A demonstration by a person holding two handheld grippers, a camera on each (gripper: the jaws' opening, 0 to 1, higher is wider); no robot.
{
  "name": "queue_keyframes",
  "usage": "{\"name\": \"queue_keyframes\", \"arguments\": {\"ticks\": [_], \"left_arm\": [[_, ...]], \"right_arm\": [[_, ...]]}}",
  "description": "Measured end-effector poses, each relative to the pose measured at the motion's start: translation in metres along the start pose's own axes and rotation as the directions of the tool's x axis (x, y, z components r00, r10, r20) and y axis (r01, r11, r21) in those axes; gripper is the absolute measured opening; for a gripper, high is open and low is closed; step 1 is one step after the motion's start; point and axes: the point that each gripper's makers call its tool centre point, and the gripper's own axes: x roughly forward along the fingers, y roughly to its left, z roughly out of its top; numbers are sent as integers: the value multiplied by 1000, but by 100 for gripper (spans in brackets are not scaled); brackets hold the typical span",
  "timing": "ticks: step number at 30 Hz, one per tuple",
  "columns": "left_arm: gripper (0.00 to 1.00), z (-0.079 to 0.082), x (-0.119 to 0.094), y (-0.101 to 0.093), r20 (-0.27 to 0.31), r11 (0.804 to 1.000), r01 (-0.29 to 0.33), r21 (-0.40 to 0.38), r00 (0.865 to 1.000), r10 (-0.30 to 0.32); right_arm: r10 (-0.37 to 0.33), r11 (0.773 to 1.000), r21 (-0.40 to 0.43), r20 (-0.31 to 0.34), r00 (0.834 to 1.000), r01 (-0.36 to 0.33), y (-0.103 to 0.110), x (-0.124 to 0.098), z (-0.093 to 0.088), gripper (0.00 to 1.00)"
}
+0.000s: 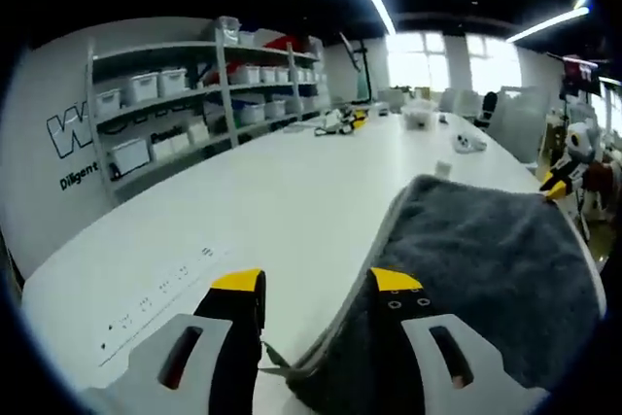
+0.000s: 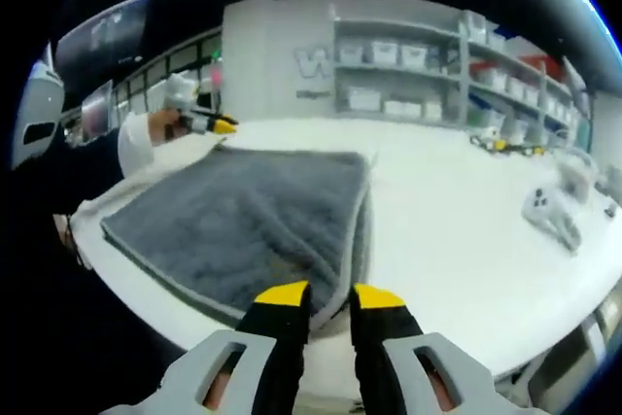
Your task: Open the folded towel by lifting each exposed corner and separating the folded layers until the towel lies flat within the target outline without major curled edges
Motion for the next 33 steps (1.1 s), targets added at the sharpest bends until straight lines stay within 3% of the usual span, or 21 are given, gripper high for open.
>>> {"name": "queue_keyframes", "arguments": {"ticks": [7,10,16,21,28,33], "left_arm": [[41,14,27,-25,3,998,62,26,998,-62],[42,14,37,-33,-16,995,81,54,997,-80],[42,19,56,-52,-39,985,117,126,993,-113],[41,30,72,-78,-39,969,178,171,984,-174],[41,43,102,-111,-57,940,251,233,968,-244],[40,47,122,-125,-58,930,270,251,963,-264]], "right_arm": [[1,1000,-3,-15,1000,-1,-1,-4,-5,8],[13,999,-43,-39,999,-15,3,-4,-6,8],[15,1000,-11,-84,996,-16,3,0,-15,9],[26,999,24,-94,995,-24,4,1,-15,10],[18,1000,-22,-115,993,-21,5,4,-15,6],[30,999,-26,-116,993,-33,5,4,-15,5]]}}
